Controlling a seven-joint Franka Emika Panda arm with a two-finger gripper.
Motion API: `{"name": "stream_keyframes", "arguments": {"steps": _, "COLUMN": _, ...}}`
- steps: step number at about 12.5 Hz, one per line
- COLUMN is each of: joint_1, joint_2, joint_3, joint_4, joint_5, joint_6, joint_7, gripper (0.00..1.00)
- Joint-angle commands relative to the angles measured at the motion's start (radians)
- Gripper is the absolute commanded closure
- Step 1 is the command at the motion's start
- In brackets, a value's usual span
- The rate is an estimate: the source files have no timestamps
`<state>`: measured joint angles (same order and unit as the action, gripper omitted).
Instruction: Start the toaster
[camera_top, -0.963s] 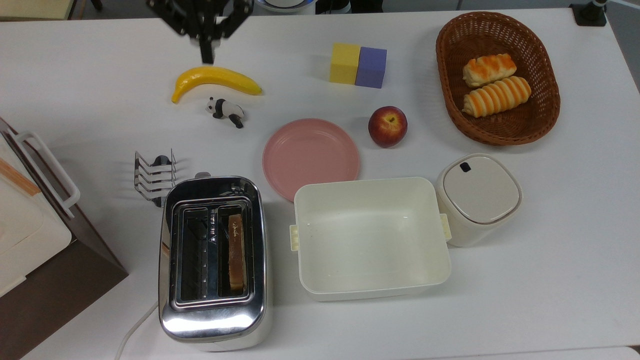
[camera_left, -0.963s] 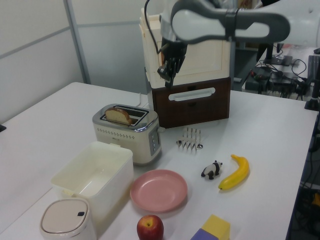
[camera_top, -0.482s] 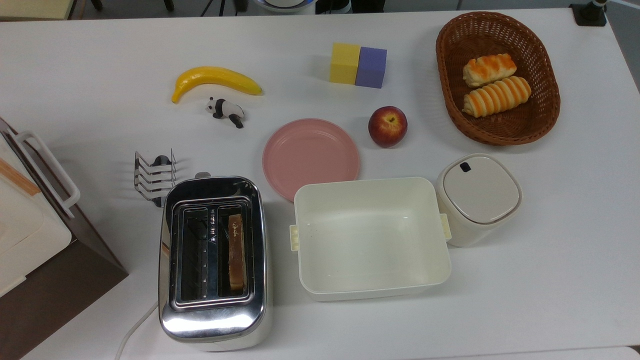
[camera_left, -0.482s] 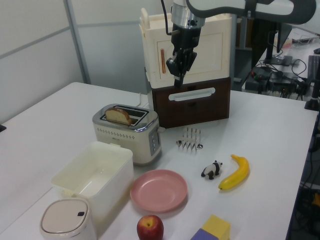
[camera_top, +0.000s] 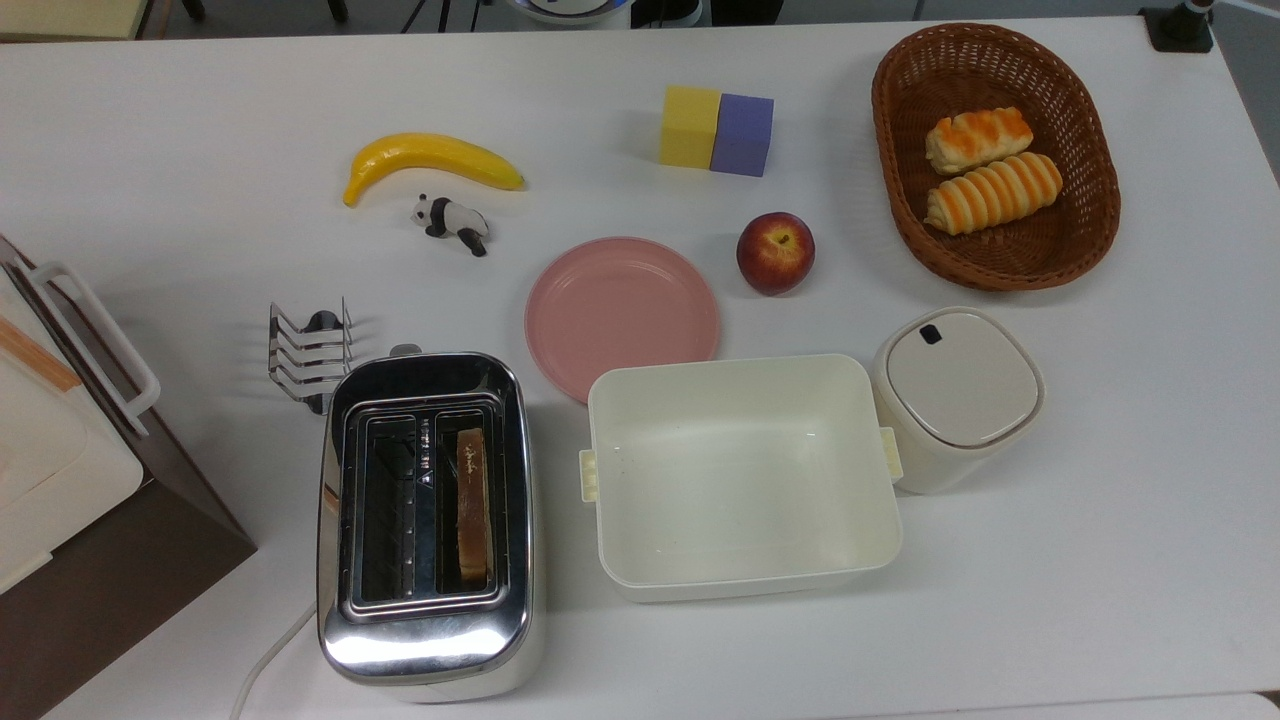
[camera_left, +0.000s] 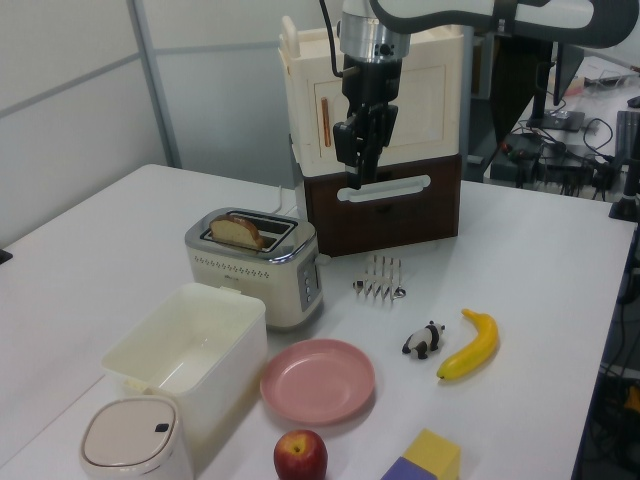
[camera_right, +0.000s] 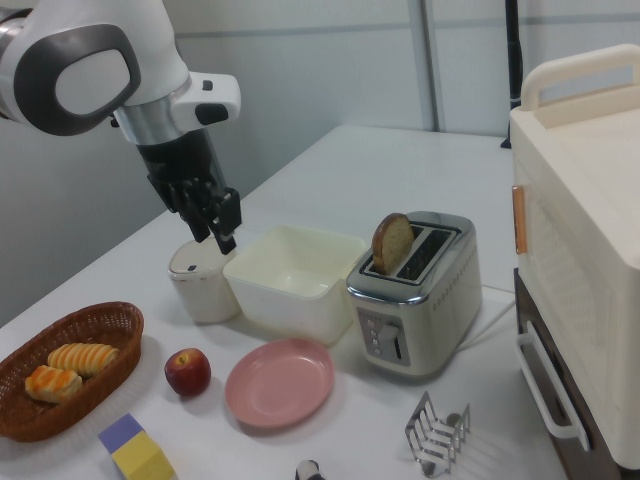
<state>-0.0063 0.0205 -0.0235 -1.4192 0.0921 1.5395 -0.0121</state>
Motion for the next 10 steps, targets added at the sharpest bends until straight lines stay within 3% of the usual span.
{"name": "stream_keyframes", "arguments": {"steps": 1, "joint_1": -0.006, "joint_2": -0.013, "joint_3": -0.023, "joint_4": -0.006, "joint_5": -0.032, "joint_6": -0.007, "joint_7": 0.009, "gripper": 0.00}}
{"name": "stream_keyframes", "arguments": {"steps": 4, "joint_1": -0.008, "joint_2": -0.004, "joint_3": -0.024, "joint_4": -0.010, "joint_5": -0.083, "joint_6": 0.002, "joint_7": 0.011, "gripper": 0.00}}
{"name": "stream_keyframes", "arguments": {"steps": 10, "joint_1": -0.004, "joint_2": -0.005, "joint_3": -0.012, "joint_4": -0.018, "joint_5": -0.078, "joint_6": 0.002, "joint_7": 0.009, "gripper": 0.00}}
